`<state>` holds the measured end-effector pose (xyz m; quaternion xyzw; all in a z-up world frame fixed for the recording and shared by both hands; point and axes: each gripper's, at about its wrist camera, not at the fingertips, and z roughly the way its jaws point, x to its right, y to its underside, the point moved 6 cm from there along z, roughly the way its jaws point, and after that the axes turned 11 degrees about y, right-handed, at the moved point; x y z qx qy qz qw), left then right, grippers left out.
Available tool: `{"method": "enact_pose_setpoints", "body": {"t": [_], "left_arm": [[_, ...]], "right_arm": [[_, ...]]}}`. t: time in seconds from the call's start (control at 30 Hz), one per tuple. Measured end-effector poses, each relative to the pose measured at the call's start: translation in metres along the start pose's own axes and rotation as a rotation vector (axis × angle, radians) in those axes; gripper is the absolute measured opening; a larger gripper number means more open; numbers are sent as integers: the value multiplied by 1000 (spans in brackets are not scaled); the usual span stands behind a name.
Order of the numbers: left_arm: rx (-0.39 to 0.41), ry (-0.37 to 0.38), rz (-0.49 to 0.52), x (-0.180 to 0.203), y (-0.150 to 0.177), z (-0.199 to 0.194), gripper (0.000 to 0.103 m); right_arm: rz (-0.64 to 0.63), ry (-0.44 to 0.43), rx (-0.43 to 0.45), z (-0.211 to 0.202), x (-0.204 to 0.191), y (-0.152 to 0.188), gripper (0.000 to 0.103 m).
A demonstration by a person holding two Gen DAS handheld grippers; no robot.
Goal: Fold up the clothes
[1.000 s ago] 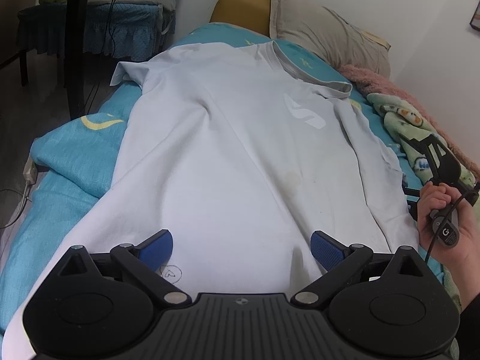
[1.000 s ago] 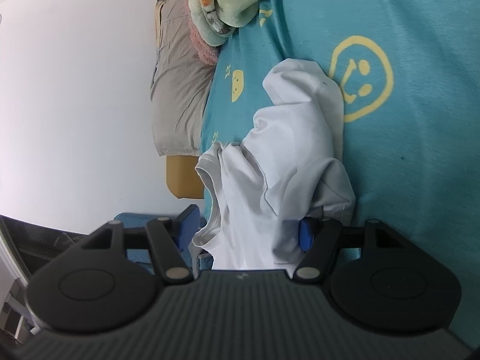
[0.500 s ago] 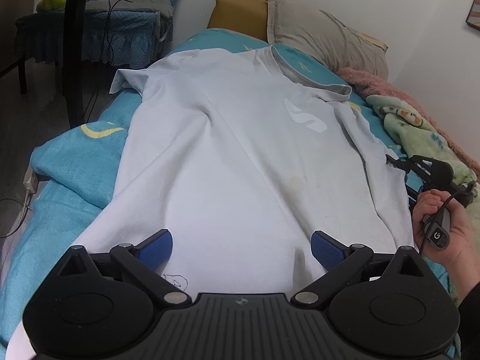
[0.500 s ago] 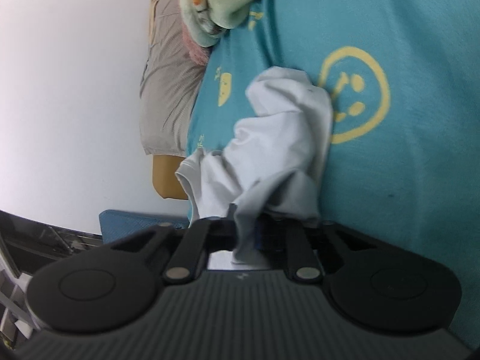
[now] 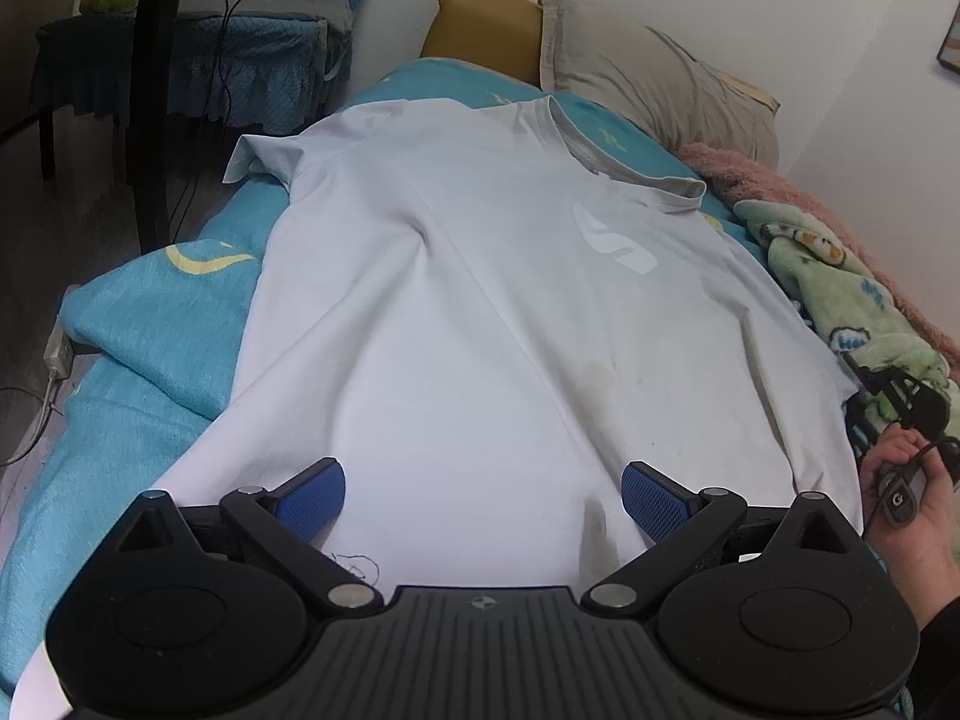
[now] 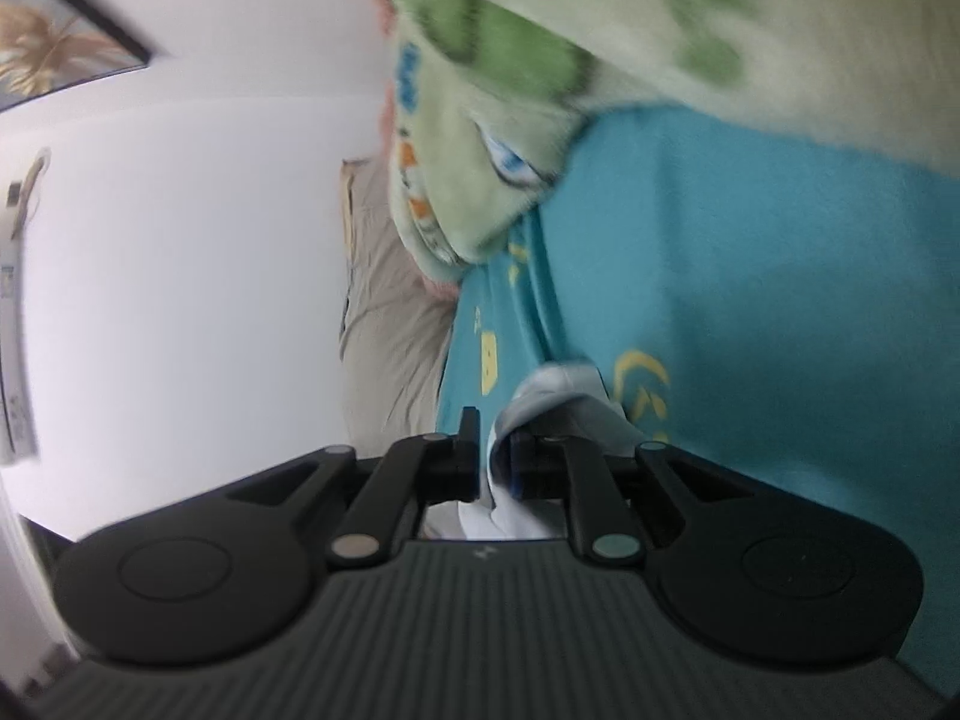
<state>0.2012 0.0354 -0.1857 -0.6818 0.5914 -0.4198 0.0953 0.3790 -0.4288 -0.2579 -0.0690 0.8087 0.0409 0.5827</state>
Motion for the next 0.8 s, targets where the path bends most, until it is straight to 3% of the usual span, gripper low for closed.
{"method": "enact_pose_setpoints", "body": {"t": [0.03, 0.07, 0.1, 0.37, 0.47, 0.5, 0.7, 0.8], "left_arm": [[-1, 1, -2, 0, 0, 0, 100], [-1, 2, -4, 0, 0, 0, 100], [-2, 2, -6, 0, 0, 0, 100], [-10, 3, -9, 2, -2, 6, 100], [-7, 7, 0, 4, -4, 10, 100], [-6, 12, -4, 4, -5, 11, 100], [4, 37, -11, 8, -12, 22, 100], [5, 50, -7, 11, -12, 24, 100]], "right_arm": [[0, -1, -19, 3, 1, 2, 44], [-5, -7, -32, 6, 0, 3, 70], [-9, -13, -45, 9, -2, 5, 77], [-88, 0, -158, 52, -20, 5, 76], [-123, 3, -200, 71, -28, 4, 79], [-134, 4, -214, 77, -31, 3, 86], [-204, 9, -297, 113, -47, -1, 86], [-212, 19, -224, 109, -60, -8, 81]]}}
